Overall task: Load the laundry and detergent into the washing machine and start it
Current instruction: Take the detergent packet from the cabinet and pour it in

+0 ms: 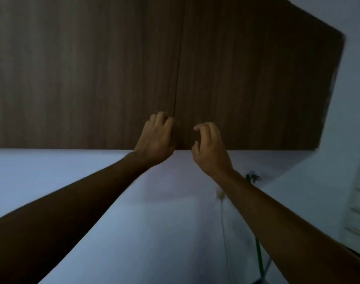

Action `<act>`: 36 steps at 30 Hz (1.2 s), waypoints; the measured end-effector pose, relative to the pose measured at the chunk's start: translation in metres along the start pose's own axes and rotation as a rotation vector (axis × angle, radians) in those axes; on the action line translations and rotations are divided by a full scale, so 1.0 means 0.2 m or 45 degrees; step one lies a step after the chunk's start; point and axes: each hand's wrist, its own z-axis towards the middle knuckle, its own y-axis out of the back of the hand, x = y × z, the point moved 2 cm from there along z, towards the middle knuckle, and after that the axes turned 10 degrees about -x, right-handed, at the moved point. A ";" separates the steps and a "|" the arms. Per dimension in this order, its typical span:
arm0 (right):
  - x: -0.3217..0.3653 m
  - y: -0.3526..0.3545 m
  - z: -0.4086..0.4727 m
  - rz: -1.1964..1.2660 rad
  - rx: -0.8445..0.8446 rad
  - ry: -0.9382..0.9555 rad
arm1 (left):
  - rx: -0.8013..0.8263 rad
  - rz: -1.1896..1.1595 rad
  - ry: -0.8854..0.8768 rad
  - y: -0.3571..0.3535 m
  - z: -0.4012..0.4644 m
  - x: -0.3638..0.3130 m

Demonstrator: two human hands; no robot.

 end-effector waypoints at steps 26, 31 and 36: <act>0.21 -0.83 -0.01 -0.748 0.141 0.139 | -0.025 0.662 -0.419 -0.28 -0.06 0.43; 0.26 -0.82 -0.02 -0.928 0.145 0.106 | -0.087 0.738 -0.449 -0.30 -0.07 0.42; 0.26 -0.75 -0.04 -0.523 0.204 -0.061 | -0.109 0.746 -0.399 -0.30 -0.08 0.37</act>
